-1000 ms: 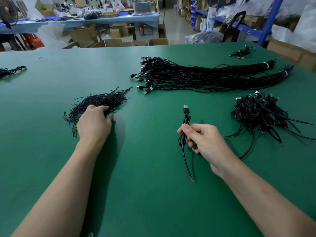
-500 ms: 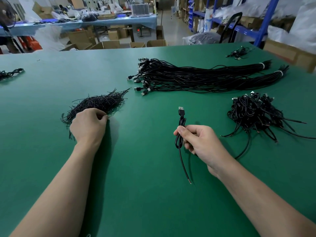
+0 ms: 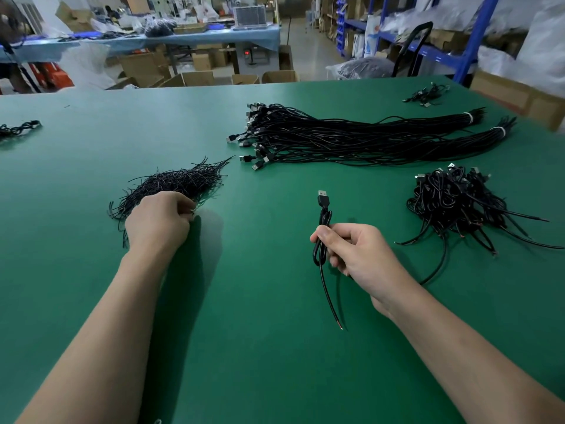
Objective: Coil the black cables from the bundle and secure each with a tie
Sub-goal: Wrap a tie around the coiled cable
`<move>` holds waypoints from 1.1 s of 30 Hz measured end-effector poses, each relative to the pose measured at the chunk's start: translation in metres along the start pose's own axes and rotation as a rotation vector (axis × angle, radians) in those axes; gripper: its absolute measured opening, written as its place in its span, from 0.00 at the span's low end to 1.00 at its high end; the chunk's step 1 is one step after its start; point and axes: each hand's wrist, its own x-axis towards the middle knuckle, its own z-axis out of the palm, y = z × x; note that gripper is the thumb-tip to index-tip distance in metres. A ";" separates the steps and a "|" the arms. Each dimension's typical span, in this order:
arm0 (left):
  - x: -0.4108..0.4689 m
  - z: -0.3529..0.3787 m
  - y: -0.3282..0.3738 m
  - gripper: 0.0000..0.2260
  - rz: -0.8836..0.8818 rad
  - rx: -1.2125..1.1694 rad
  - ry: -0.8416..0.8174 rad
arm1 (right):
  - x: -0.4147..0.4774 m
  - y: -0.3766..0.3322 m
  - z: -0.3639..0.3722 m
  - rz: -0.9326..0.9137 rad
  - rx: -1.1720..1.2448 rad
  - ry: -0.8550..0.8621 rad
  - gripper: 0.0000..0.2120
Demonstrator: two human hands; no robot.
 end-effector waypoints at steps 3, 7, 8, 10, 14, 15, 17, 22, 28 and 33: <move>-0.001 0.000 -0.003 0.12 0.016 0.026 0.013 | 0.000 0.000 0.000 0.000 0.002 -0.004 0.11; -0.006 0.001 0.000 0.09 0.130 -0.044 0.072 | 0.000 0.000 -0.001 0.001 0.003 -0.002 0.11; -0.007 0.001 0.002 0.09 0.172 -0.057 0.101 | 0.000 0.000 -0.001 0.000 0.004 -0.002 0.11; -0.007 -0.002 0.007 0.08 0.246 -0.096 0.175 | 0.000 0.000 -0.001 0.001 0.003 -0.001 0.10; -0.011 -0.005 0.014 0.09 0.251 -0.220 0.245 | 0.000 0.000 -0.002 0.001 0.000 -0.003 0.11; -0.011 -0.005 0.014 0.09 0.241 -0.228 0.246 | 0.000 0.000 -0.002 0.003 -0.001 -0.003 0.11; -0.012 -0.005 0.014 0.09 0.228 -0.238 0.249 | 0.000 0.000 -0.002 0.005 0.000 -0.003 0.11; -0.012 -0.010 0.015 0.07 0.167 -0.362 0.286 | 0.000 0.000 -0.002 0.004 0.001 -0.005 0.11; -0.012 -0.005 0.011 0.07 0.142 -0.415 0.130 | 0.001 0.000 -0.001 0.001 0.003 -0.003 0.11; -0.007 -0.001 0.005 0.09 0.028 -0.675 0.004 | 0.001 -0.001 -0.002 0.005 0.002 -0.004 0.11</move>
